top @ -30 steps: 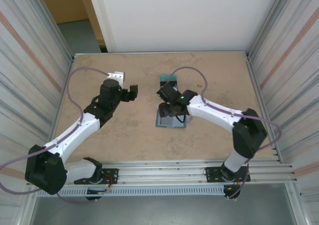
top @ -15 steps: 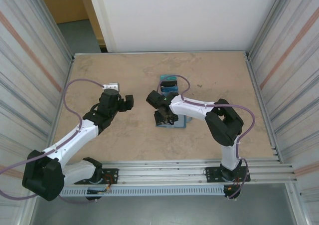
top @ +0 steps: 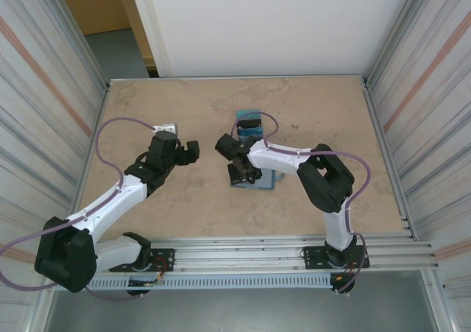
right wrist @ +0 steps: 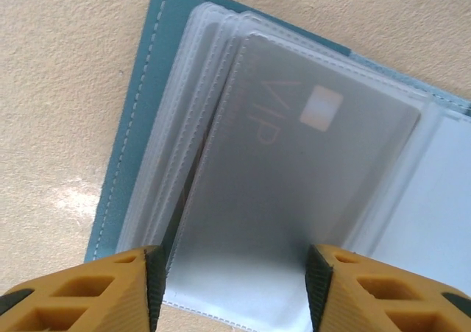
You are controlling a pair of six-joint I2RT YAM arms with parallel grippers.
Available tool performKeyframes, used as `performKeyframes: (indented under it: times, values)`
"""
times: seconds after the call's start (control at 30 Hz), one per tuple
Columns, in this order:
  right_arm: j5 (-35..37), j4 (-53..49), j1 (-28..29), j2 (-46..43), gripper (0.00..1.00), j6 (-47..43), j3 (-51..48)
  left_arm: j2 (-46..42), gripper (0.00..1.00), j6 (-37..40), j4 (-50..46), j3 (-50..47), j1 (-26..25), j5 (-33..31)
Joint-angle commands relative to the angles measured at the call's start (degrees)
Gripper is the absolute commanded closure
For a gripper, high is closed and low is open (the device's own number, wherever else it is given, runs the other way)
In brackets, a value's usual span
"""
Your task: Take the credit cards out of the card holder
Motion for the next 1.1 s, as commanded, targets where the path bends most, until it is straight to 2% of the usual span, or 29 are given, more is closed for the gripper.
performKeyframes:
  times: [0.0,0.2,0.5,0.7,0.87,1.07]
  values:
    - [-2.4,0.8,-0.5,-0.2,0.48,-0.1,-1.8,0.5,0.01,-1.0,-0.5,0.4,-0.1,0.4]
    - [-4.9,0.8,-0.5,-1.1,0.61,-2.1,-3.2,-0.1,0.02,-1.5,-0.6,0.4,-0.1,1.3]
    - [-11.8,1.7,-0.5,-6.4,0.71,-6.8,-7.8,-2.8,0.01,-2.3,-1.4,-0.6,-1.7,0.2]
    - [-10.6,1.3,-1.5,-9.3,0.71,-8.2,-8.4,-3.8,0.01,-2.7,-1.6,-0.6,-2.9,-2.0]
    - [-5.9,-0.6,-1.8,-10.6,0.64,-7.1,-7.2,-3.9,0.01,-2.6,-2.1,0.3,-3.1,-2.7]
    - [-0.7,-3.2,-2.4,-12.2,0.63,-5.9,-7.5,-3.8,0.01,-2.2,-2.4,1.0,-3.2,-3.0]
